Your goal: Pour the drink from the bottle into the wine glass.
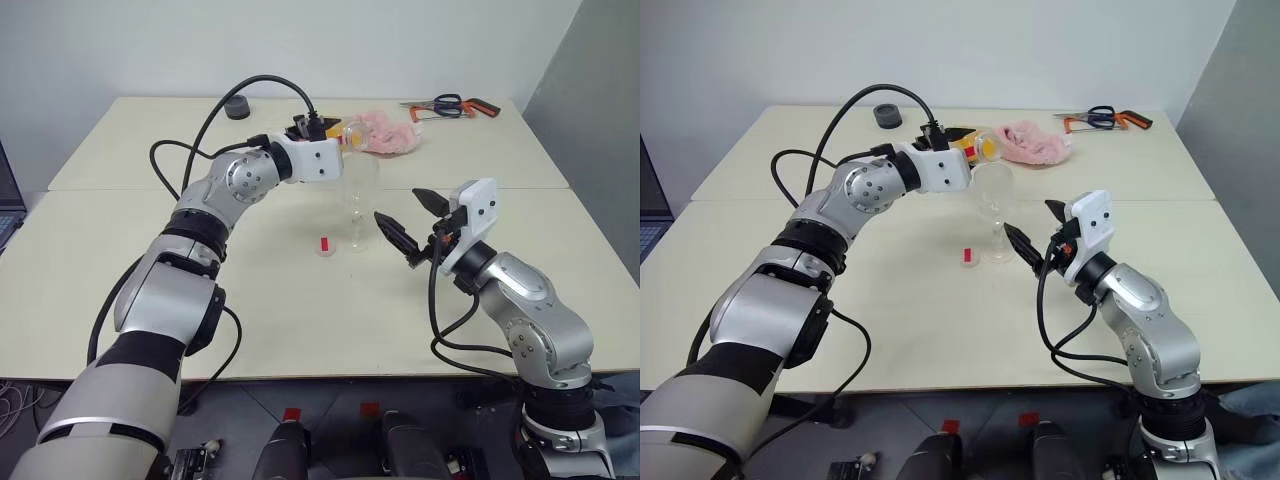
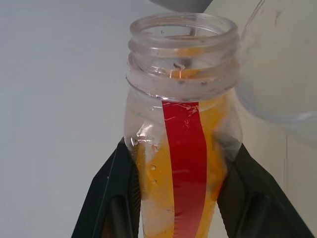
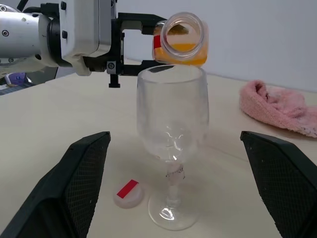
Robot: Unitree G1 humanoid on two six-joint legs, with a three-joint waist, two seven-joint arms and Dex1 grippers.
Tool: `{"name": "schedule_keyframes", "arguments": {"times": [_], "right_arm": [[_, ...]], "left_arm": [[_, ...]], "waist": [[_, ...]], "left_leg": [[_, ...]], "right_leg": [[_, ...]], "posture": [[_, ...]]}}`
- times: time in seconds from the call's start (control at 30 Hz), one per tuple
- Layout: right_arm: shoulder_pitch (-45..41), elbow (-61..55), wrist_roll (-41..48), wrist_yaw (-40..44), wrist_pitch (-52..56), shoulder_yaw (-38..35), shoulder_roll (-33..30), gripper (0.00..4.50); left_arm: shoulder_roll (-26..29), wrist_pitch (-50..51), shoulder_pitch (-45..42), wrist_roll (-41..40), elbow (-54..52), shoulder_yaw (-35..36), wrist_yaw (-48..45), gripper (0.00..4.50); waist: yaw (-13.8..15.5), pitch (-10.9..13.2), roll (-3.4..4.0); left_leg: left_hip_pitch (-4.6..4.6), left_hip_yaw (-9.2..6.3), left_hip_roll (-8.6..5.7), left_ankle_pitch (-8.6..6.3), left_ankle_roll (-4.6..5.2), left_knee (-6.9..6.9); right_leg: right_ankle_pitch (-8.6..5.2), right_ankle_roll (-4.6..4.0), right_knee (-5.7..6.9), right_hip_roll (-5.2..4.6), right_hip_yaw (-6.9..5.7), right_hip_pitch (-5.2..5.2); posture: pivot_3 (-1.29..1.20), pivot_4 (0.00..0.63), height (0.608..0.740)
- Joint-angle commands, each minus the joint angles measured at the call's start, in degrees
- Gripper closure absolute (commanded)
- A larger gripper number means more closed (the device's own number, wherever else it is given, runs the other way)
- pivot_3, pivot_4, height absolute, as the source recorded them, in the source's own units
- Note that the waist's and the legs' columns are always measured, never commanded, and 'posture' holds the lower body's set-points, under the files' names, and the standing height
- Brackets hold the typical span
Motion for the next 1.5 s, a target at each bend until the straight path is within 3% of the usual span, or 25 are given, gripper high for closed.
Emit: {"name": "schedule_keyframes", "arguments": {"times": [0.03,1.5], "right_arm": [[-1.5,-2.1,0.6,0.1,-0.2,-0.2,-0.5,0.00],[-2.9,-1.0,3.0,3.9,1.1,-1.3,-5.4,0.00]], "left_arm": [[1.2,-1.6,-3.1,1.0,-0.9,-0.1,3.4,2.86],[4.7,-3.7,-6.2,12.0,1.3,-7.3,17.9,2.86]], "waist": [[0.0,0.0,0.00],[0.0,0.0,0.00]], "left_leg": [[0.00,0.00,0.00,0.00,0.00,0.00],[-0.01,0.02,-0.01,0.00,0.00,0.01]], "right_leg": [[0.00,0.00,0.00,0.00,0.00,0.00],[0.00,0.00,0.02,-0.01,0.00,-0.01]], "posture": [[0.00,0.150,0.740],[0.00,0.150,0.740]]}}
